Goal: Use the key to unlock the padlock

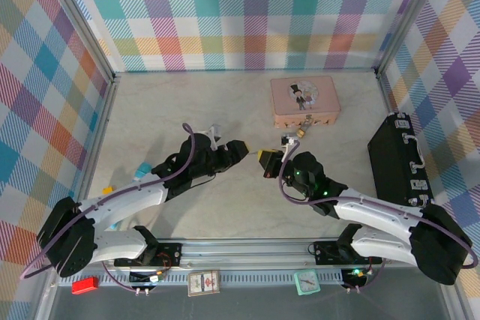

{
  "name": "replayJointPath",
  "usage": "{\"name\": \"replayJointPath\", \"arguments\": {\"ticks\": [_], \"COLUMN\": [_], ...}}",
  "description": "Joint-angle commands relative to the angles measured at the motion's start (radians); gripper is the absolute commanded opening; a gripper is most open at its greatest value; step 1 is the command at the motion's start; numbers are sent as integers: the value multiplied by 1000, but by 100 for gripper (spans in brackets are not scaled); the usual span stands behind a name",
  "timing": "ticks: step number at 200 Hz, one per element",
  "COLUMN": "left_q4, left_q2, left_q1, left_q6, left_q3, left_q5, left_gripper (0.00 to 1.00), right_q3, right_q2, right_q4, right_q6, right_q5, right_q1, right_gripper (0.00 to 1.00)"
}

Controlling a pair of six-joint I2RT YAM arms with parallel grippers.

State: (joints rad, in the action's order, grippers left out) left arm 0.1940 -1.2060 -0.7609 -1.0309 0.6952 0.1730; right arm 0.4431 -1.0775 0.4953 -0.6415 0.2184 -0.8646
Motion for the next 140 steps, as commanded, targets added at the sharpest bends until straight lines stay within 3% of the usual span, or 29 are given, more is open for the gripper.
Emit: {"name": "replayJointPath", "arguments": {"ticks": [1, 57, 104, 140], "left_q4": [101, 120, 103, 201], "left_q2": [2, -22, -23, -38], "left_q1": [-9, -12, -15, -15], "left_q6": [-127, -180, -214, -252], "left_q3": [-18, -15, -37, -71], "left_q5": [-49, -53, -70, -55], "left_gripper": [59, 49, 48, 49], "right_q3": [-15, -9, 5, 6], "right_q2": [-10, -64, -75, -76], "right_q4": [117, 189, 198, 230], "right_q6": [18, -13, -46, -91], "right_q5": [77, 89, 95, 88], "right_q1": [-14, -26, -27, -27], "right_gripper": [0, 0, 0, 0]}}
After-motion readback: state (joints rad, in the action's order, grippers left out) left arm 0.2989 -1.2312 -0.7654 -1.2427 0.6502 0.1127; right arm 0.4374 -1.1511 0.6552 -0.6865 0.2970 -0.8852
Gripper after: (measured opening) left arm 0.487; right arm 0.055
